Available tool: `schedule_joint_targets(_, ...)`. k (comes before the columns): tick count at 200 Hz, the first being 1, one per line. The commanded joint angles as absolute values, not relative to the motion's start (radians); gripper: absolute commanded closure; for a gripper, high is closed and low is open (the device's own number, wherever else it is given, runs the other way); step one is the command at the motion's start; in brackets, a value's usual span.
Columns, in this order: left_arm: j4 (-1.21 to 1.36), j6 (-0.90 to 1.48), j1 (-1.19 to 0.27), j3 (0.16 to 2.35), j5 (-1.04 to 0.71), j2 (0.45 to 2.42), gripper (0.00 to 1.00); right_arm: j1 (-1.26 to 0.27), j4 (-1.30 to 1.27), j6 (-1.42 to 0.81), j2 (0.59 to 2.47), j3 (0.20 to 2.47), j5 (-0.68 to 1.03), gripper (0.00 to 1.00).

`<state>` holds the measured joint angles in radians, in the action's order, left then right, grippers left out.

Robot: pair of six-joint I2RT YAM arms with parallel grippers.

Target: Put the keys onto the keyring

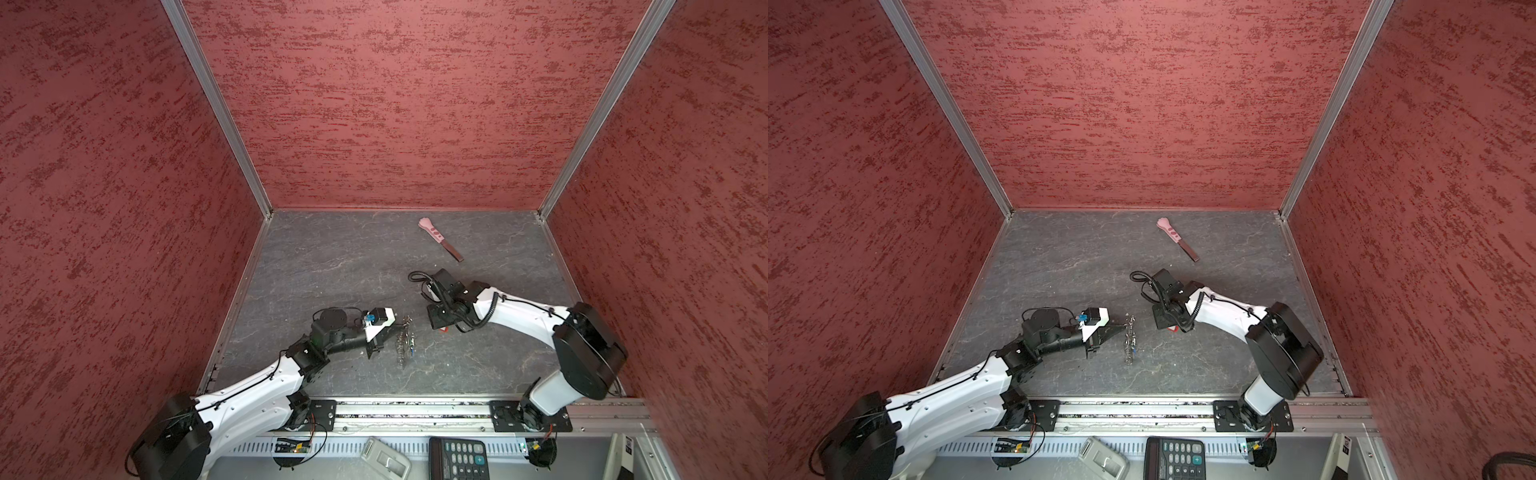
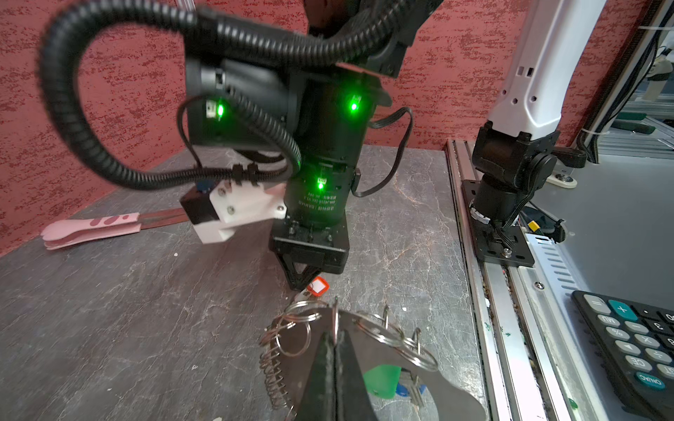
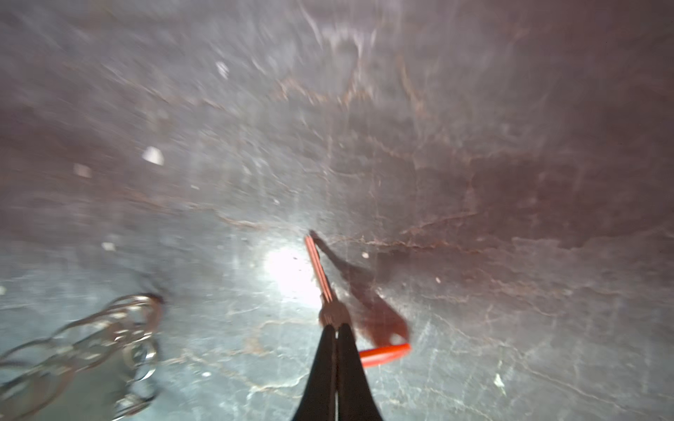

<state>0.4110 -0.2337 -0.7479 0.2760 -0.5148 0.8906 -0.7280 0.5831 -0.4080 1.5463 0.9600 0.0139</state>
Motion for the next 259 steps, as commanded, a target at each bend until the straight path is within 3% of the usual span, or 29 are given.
schedule_joint_targets(1,0.399,-0.236,-0.755,0.307,-0.513,0.899,1.00,-0.733,0.497,-0.458,1.461,0.921,-0.021,1.00)
schedule_joint_targets(65,0.361,-0.225,-0.794,0.364,-0.455,0.921,1.00,-0.738,0.234,-0.504,1.210,0.802,-0.014,1.00)
schedule_joint_targets(141,0.392,-0.238,-0.810,0.404,-0.435,0.961,1.00,-0.742,-0.101,-0.542,1.006,0.612,0.175,1.00)
schedule_joint_targets(224,0.555,-0.206,-0.761,0.327,-0.543,0.979,1.00,-0.787,-0.528,-0.505,0.948,0.392,0.341,1.00)
schedule_joint_targets(259,0.609,-0.176,-0.723,0.293,-0.609,0.972,1.00,-0.798,-0.591,-0.468,0.927,0.358,0.378,1.00)
